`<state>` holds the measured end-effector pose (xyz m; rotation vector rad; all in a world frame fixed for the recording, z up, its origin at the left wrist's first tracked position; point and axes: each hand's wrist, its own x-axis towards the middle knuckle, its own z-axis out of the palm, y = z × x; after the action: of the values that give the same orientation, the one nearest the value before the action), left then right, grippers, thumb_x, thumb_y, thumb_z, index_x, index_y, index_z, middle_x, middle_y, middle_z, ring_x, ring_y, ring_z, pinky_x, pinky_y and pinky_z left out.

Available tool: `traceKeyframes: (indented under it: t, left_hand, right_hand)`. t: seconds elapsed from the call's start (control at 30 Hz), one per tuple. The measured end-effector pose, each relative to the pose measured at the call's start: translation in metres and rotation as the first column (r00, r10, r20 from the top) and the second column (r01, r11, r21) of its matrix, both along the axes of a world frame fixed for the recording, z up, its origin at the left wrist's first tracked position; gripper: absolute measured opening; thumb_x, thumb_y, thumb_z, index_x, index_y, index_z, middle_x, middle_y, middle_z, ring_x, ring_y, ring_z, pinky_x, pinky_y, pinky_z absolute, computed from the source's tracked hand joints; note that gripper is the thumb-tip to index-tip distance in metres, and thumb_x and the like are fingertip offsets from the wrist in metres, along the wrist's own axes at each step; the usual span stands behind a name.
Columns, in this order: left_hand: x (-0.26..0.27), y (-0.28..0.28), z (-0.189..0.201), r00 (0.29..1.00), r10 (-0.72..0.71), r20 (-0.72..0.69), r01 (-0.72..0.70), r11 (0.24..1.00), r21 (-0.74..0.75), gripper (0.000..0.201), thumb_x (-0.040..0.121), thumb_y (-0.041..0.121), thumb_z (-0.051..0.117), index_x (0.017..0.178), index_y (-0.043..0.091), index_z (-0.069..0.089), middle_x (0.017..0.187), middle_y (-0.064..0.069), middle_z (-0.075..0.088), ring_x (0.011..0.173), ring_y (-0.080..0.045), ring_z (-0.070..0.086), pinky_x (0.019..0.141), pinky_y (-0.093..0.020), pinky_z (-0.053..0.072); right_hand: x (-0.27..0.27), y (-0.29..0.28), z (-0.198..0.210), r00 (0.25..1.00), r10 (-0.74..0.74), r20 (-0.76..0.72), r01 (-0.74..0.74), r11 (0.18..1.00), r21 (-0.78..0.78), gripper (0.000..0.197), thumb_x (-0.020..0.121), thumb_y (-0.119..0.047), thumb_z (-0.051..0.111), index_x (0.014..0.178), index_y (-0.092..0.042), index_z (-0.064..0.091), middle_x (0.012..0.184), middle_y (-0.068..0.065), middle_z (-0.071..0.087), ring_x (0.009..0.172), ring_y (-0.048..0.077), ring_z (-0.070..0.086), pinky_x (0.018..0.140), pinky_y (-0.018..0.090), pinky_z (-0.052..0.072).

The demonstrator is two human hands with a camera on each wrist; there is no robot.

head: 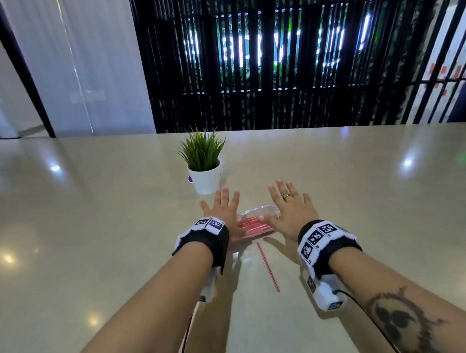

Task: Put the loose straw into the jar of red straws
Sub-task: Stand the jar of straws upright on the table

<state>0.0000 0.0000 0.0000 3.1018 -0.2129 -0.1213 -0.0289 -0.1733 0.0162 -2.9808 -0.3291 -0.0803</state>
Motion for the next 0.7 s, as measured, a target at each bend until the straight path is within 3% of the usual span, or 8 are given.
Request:
traceKeyframes:
  t: [0.2,0.37,0.5,0.7]
  left_hand:
    - [0.002,-0.008,-0.005,0.999,-0.042,-0.028,0.04,0.997,-0.064,0.104,0.072,0.047,0.066,0.143,0.019,-0.005,0.156,-0.01,0.007,0.143,-0.025,0.004,0.111,-0.061,0.006]
    - [0.006,-0.017,-0.017,0.998,-0.017,-0.063,0.011,0.996,-0.089,0.1,0.072,0.042,0.066,0.143,0.021,-0.001,0.138,-0.01,0.042,0.128,-0.028,0.037,0.107,-0.059,0.017]
    - [0.008,-0.021,-0.022,0.999,-0.015,-0.04,0.014,0.999,-0.034,0.089,0.073,0.04,0.066,0.14,0.02,0.011,0.133,-0.01,0.043,0.122,-0.029,0.041,0.099,-0.051,0.033]
    - [0.011,-0.022,-0.028,1.0,-0.007,-0.005,0.007,0.999,-0.05,0.077,0.072,0.041,0.066,0.134,0.022,0.024,0.13,-0.007,0.044,0.12,-0.027,0.041,0.096,-0.049,0.035]
  right_hand:
    - [0.004,0.004,-0.011,0.998,-0.023,-0.055,0.025,0.999,0.031,0.08,0.088,-0.06,0.033,0.147,-0.021,-0.006,0.158,0.004,-0.011,0.146,0.021,-0.008,0.117,0.047,0.005]
    - [0.009,-0.001,-0.015,0.996,-0.06,-0.059,0.063,0.996,0.056,0.078,0.09,-0.056,0.034,0.147,-0.019,-0.004,0.159,0.006,-0.008,0.146,0.022,-0.004,0.116,0.047,0.011]
    - [0.01,-0.005,-0.016,0.996,-0.059,-0.071,0.062,0.997,0.035,0.077,0.091,-0.055,0.032,0.147,-0.019,-0.005,0.159,0.005,-0.009,0.146,0.021,-0.005,0.117,0.047,0.011]
    - [0.015,-0.005,-0.02,0.993,-0.071,-0.092,0.076,0.996,0.05,0.074,0.092,-0.053,0.032,0.147,-0.019,-0.003,0.159,0.004,-0.008,0.146,0.019,-0.006,0.117,0.046,0.01]
